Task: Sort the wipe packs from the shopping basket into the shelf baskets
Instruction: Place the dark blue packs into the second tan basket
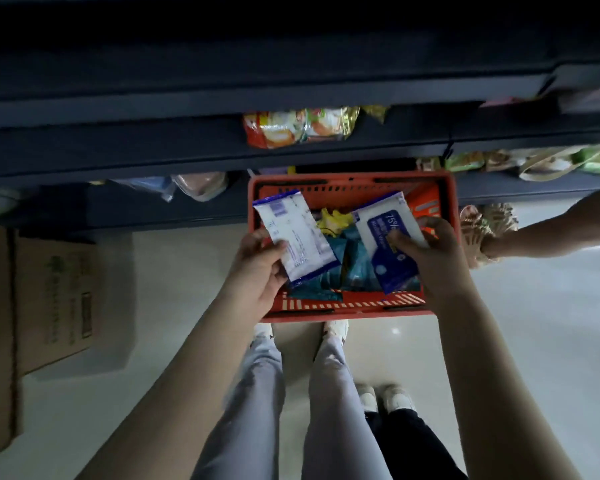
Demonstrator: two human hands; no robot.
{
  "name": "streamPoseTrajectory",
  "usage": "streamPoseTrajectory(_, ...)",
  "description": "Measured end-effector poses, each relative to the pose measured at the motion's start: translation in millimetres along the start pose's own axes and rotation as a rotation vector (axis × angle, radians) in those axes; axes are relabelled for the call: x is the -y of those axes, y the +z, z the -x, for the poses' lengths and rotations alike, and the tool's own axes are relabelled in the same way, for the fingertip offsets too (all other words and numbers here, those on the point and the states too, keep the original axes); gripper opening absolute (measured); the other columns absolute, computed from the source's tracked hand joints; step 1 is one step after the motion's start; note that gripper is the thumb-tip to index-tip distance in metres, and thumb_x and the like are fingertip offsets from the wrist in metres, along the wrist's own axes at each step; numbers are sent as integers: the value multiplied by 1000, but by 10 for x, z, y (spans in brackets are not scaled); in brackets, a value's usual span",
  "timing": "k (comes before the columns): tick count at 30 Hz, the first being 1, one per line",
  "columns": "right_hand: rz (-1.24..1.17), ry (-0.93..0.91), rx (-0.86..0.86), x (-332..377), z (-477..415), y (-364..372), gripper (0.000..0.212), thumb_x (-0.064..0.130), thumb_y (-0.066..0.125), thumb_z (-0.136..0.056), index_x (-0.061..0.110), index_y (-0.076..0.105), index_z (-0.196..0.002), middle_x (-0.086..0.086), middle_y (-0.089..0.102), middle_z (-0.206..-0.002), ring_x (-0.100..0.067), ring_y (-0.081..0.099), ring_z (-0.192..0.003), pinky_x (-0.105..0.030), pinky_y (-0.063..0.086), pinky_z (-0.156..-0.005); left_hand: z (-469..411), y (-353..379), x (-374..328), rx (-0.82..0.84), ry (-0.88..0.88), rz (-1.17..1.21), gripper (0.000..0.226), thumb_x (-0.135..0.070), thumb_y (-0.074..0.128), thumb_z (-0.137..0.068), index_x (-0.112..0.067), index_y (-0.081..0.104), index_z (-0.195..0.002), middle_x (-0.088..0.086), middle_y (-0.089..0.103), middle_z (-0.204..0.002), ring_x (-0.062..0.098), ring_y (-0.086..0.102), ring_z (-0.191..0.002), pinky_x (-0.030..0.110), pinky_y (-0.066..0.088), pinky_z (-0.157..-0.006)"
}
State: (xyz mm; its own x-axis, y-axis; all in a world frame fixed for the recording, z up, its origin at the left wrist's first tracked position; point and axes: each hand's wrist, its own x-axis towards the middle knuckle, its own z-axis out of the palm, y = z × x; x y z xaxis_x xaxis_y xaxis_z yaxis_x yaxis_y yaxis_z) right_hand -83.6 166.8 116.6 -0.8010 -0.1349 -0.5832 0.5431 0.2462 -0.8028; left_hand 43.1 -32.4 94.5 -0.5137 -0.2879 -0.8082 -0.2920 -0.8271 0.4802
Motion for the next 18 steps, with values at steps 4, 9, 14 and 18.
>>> streamPoseTrajectory(4, -27, -92, 34, 802, 662, 169, 35, 3, 73, -81, 9, 62, -113, -12, 72, -105, -27, 70, -90, -43, 58, -79, 857, 180, -663, 142, 119, -6, 40, 9, 39, -95, -13, 51, -127, 9, 67, -118, 25, 66, -102, 42, 57, -78)
streamPoseTrajectory(9, 1, -180, 91, 1528, 1125, 363, 44, 6, 77, -77, 6, 55, -116, -18, 69, -111, -33, 69, -94, -47, 56, -82, 1579, 379, -1358, 236, 207, 12, 39, -5, 38, -97, -9, 52, -133, 12, 63, -128, 26, 64, -109, 46, 53, -90)
streamPoseTrajectory(14, 136, -400, 127, 2270, 1282, 471, 38, 13, 76, -81, 14, 53, -111, -1, 71, -94, -10, 69, -78, -31, 56, -70, 2034, 677, -1853, 469, 245, 33, 56, -55, 52, -84, -28, 55, -134, -14, 64, -126, 0, 63, -98, 21, 47, -78)
streamPoseTrajectory(18, 166, -528, 206, 2781, 1260, 482, 35, 14, 72, -85, 14, 54, -114, -2, 73, -92, -13, 71, -74, -27, 57, -61, 2148, 900, -2059, 497, 243, 135, 55, -56, 82, -62, -28, 60, -104, -8, 56, -80, 6, 35, -58, 20, 29, -51)
